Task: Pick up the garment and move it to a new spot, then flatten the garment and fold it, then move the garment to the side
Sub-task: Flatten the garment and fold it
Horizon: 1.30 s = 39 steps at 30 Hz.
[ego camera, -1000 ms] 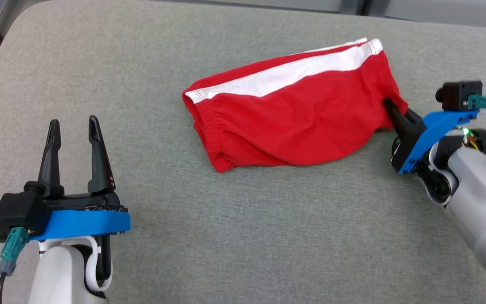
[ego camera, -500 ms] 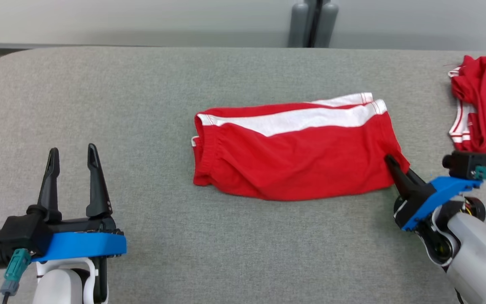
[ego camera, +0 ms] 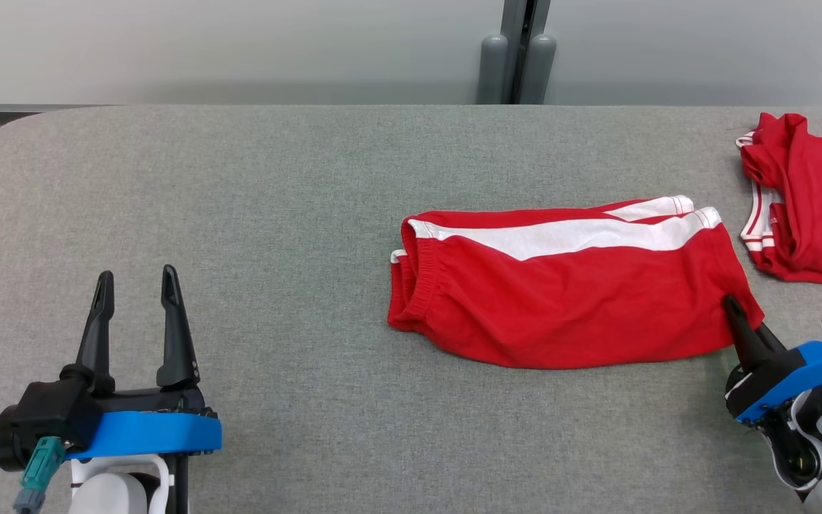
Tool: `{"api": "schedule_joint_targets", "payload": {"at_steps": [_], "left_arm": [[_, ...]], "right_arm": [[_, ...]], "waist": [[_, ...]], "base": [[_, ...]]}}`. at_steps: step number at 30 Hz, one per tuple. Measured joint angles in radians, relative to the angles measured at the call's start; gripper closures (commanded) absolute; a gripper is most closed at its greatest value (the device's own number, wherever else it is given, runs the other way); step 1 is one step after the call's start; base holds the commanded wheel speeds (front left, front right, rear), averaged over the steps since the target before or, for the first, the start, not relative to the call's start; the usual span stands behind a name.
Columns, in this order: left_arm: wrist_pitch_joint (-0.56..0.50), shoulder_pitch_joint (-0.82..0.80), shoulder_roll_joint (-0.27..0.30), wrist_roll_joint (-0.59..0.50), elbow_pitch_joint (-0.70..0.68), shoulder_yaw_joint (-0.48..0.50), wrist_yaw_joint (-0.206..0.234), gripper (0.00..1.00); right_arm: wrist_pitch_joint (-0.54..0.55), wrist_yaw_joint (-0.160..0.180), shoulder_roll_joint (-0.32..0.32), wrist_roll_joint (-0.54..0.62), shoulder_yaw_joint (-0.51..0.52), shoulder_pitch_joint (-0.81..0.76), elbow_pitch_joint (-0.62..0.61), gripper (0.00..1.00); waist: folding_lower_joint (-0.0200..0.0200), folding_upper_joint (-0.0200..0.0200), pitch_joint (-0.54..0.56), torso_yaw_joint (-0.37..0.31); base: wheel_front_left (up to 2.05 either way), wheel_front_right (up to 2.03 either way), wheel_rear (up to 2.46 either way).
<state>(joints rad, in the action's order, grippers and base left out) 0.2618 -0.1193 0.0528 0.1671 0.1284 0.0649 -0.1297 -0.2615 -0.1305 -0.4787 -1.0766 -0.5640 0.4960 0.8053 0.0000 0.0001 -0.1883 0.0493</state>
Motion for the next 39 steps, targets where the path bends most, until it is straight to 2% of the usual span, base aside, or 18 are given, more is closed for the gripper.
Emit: {"api": "schedule_joint_targets", "payload": {"at_steps": [7,14,27,39], "left_arm": [[0.0,0.01,0.0,0.0,0.005,-0.005,0.0,0.0],[0.0,0.012,0.0,0.0,0.013,-0.011,0.0,0.0],[0.0,0.017,-0.001,0.002,0.02,-0.021,0.0,0.0],[0.0,0.02,-0.001,0.015,0.027,-0.032,0.0,0.0]], "right_arm": [[0.0,0.0,0.048,0.066,0.061,-0.008,-0.043,1.0],[-0.001,0.0,0.103,0.141,0.079,0.017,-0.131,1.0],[0.05,0.0,0.223,0.246,0.015,0.076,-0.229,1.0],[0.075,0.0,0.302,0.288,-0.038,0.083,-0.187,1.0]], "waist": [[-0.0001,0.0,0.006,0.005],[0.0,0.0,0.022,0.016],[0.0001,0.0,0.039,0.06],[0.0,0.0,0.034,0.109]], "base": [[0.0,0.0,0.0],[0.0,0.0,0.0],[0.0,0.0,0.0],[0.0,0.0,0.0]]}}
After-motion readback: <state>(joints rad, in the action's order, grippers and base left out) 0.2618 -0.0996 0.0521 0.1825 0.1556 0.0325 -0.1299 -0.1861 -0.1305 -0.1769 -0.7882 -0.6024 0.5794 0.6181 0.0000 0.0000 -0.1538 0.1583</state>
